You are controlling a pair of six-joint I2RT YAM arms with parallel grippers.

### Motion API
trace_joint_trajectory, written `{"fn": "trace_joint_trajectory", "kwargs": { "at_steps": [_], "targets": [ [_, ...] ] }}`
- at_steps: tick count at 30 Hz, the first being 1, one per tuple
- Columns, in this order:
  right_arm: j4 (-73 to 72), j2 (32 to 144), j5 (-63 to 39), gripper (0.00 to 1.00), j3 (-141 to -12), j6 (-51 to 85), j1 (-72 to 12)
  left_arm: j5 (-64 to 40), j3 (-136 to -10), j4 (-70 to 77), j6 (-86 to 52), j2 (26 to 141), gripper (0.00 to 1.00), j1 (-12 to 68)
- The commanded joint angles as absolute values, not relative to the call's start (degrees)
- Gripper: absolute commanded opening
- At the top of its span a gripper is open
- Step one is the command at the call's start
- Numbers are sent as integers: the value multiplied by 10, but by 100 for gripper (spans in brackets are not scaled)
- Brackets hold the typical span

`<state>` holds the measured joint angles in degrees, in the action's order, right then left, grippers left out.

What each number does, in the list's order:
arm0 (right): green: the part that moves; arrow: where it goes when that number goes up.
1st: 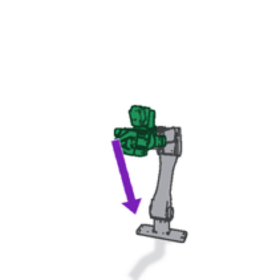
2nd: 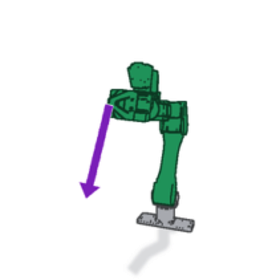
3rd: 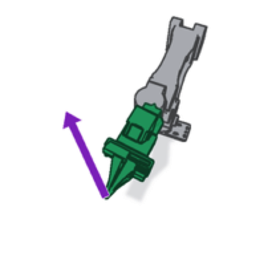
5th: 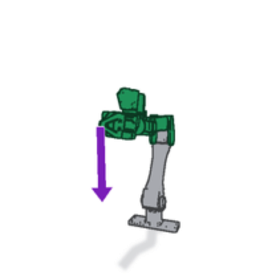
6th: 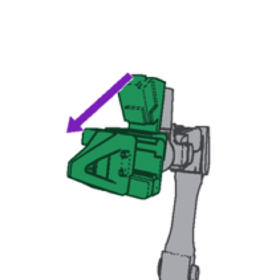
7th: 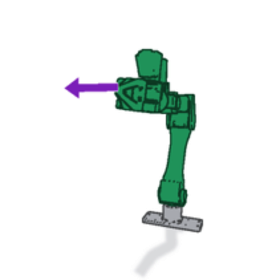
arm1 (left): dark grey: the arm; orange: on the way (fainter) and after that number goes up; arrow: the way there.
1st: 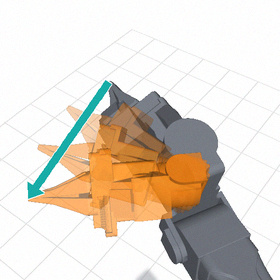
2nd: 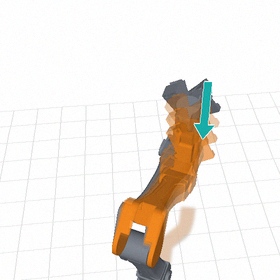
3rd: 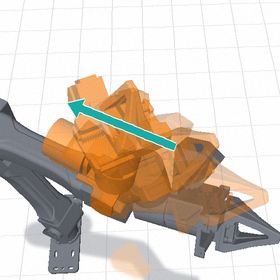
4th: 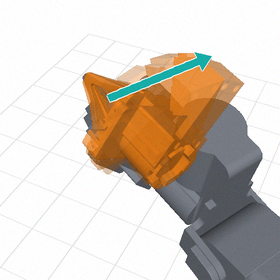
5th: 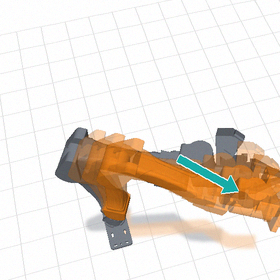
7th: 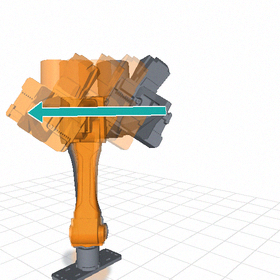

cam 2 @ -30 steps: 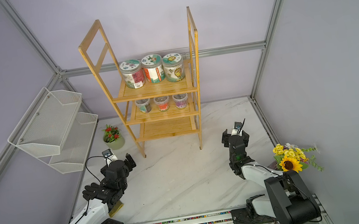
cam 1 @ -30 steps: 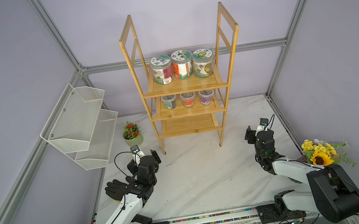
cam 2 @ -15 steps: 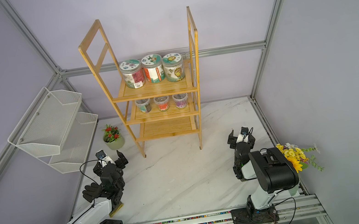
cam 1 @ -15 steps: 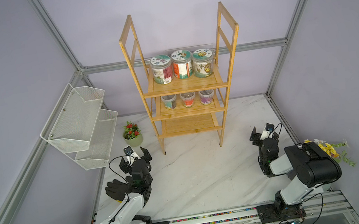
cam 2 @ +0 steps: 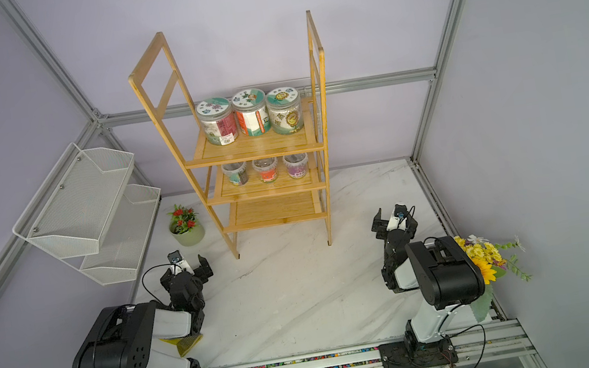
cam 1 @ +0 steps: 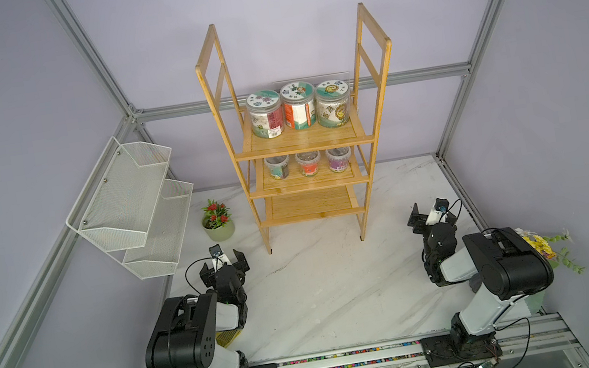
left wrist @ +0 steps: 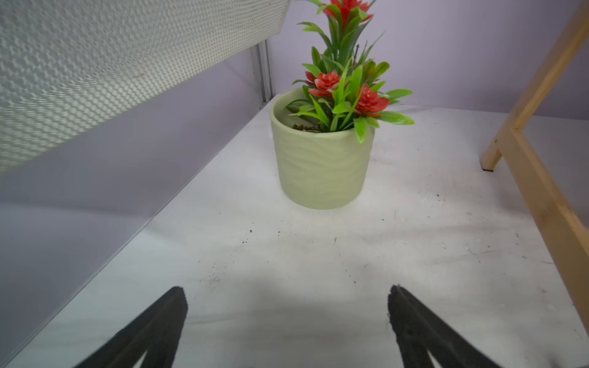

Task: Place the seed container on the shelf
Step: Reset both arms

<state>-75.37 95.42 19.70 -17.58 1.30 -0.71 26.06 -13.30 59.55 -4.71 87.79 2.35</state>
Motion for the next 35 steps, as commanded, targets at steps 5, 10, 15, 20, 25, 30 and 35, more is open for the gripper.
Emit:
{"fn": "trace_joint_trajectory", "kwargs": {
  "at_steps": [5, 10, 15, 20, 25, 30, 35],
  "targets": [
    [-715, 951, 171, 97, -189, 33, 12, 213, -199, 570, -26, 897, 100, 18],
    [-715, 947, 170, 97, -187, 32, 13, 215, -212, 552, -25, 901, 100, 17],
    [-716, 947, 170, 97, -187, 31, 12, 215, -210, 556, -24, 901, 100, 18],
    [-717, 947, 170, 97, -186, 31, 12, 215, -210, 557, -25, 900, 100, 17],
    [-716, 948, 170, 97, -186, 31, 13, 215, -210, 556, -24, 900, 99, 17],
    [-709, 950, 159, 97, -191, 37, 17, 215, -210, 557, -24, 900, 100, 17],
    [-706, 946, 153, 97, -190, 38, 20, 216, -211, 557, -24, 900, 100, 17]
  ]
}}
